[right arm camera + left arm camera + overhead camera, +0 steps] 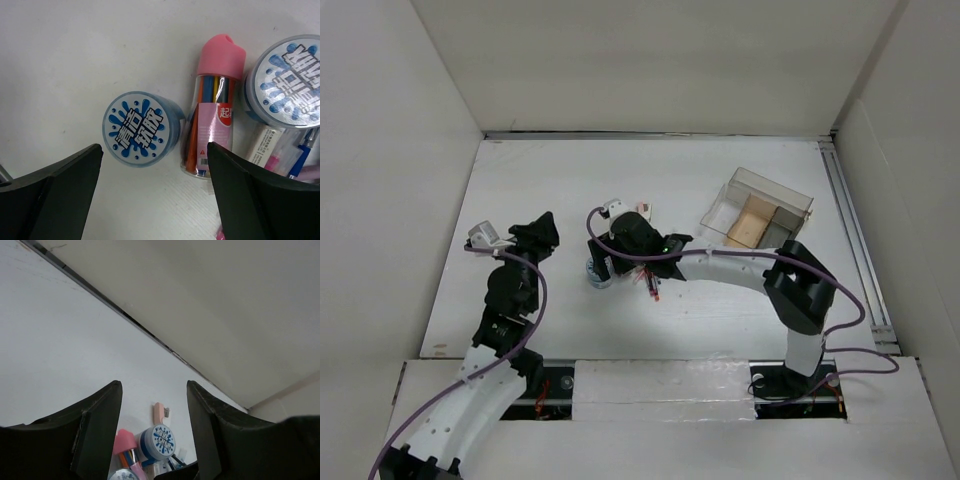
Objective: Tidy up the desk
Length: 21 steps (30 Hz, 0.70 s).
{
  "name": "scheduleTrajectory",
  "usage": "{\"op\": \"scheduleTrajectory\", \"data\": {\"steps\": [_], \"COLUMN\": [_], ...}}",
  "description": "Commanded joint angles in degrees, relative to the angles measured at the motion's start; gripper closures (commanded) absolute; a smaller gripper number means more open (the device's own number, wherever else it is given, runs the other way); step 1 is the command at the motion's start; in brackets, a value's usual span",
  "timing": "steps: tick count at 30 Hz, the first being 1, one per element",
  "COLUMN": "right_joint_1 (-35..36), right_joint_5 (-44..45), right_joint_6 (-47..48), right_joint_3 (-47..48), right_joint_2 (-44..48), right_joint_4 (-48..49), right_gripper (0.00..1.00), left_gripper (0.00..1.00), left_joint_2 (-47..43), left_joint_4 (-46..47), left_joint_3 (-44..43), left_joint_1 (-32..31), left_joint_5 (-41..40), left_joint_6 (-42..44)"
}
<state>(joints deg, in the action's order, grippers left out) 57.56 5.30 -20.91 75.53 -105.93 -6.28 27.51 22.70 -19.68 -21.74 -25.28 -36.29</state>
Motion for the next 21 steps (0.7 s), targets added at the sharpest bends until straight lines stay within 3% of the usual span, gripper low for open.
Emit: {"op": "scheduleTrajectory", "data": {"steps": [1, 15, 18, 21], "right_joint_1": [1.1, 4.5, 5.0, 5.5], "right_joint_5": [0.8, 6.7, 10.1, 10.1], "right_joint_6": [0.5, 2.7, 2.7, 2.7], "right_joint_3": [3.2, 10.4, 11.7, 13.1], "right_joint_2": [-1.8, -8.3, -10.3, -11.9], "right_joint_4": [-1.2, -5.8, -6.6, -6.7], "right_gripper": [0.09, 0.1, 0.13, 0.23], "left_gripper": [0.49, 0.48, 0.48, 0.48], "left_joint_2": [1.3, -2.5, -2.0, -2.2], "left_joint_4": [-0.5, -0.6, -1.1, -3.4], "left_joint_3": [-1.9, -1.1, -1.1, -1.9], "left_joint_1": [0.0, -1.4, -1.4, -1.4], "left_joint_5": [0.1, -2.1, -3.1, -4.5], "left_joint_6": [-0.6, -0.9, -1.0, -3.1]}}
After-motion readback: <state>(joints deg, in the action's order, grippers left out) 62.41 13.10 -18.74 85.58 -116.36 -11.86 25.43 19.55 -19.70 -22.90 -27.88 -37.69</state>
